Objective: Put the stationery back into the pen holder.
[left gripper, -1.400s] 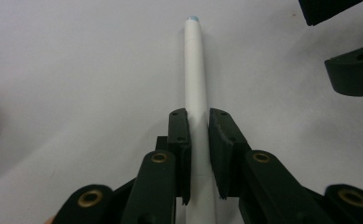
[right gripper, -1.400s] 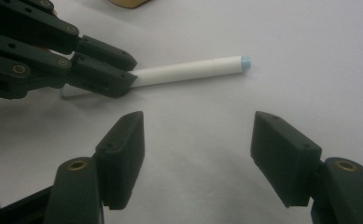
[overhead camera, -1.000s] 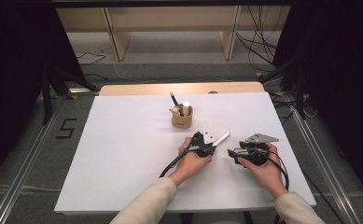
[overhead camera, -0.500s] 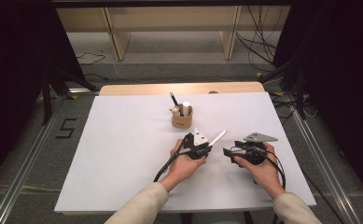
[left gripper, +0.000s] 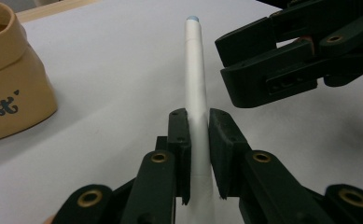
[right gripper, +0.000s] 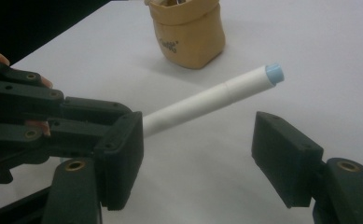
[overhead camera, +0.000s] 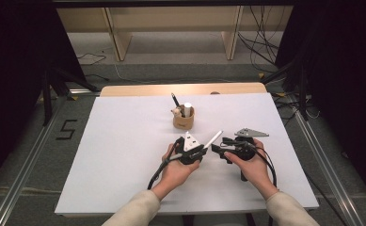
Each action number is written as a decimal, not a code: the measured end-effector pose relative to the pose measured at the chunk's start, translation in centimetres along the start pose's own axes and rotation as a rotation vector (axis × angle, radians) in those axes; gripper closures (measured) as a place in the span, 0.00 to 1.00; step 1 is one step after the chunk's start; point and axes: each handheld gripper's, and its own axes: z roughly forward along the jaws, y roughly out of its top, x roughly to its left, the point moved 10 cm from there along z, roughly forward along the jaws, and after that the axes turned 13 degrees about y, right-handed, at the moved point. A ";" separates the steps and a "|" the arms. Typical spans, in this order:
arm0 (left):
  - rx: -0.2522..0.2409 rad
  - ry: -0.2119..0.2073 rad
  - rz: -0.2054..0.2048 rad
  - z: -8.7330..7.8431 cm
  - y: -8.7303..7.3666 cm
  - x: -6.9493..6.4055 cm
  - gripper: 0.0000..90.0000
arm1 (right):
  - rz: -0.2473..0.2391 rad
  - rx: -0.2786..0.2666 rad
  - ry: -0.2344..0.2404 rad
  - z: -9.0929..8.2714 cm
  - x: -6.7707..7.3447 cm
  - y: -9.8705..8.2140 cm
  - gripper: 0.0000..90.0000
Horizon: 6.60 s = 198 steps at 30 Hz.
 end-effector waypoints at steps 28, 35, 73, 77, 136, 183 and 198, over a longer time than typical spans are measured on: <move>-0.022 0.007 -0.026 -0.2 0.1 0.5 0.88 | 0.116 -0.044 0.058 1.9 0.0 0.6 0.37; -0.025 0.006 -0.031 -0.2 0.1 0.4 0.88 | 0.138 -0.059 0.067 2.0 0.0 0.8 0.37; -0.062 0.018 -0.047 -0.2 0.8 0.3 0.99 | 0.021 -0.187 0.118 1.1 2.5 4.1 0.87; -0.066 0.026 -0.028 -0.2 0.8 0.5 0.92 | -0.067 -0.174 0.077 1.0 2.8 4.4 0.87; -0.157 0.119 -0.035 0.3 2.3 2.6 0.87 | -0.210 -0.135 0.021 0.7 3.8 4.6 0.51; -0.181 0.179 -0.046 -0.3 3.2 5.8 0.87 | -0.164 0.076 -0.107 -3.2 -0.5 -3.1 0.32; -0.191 0.196 -0.056 -0.1 3.9 7.0 0.87 | -0.164 0.083 -0.109 -3.2 -0.6 -3.3 0.32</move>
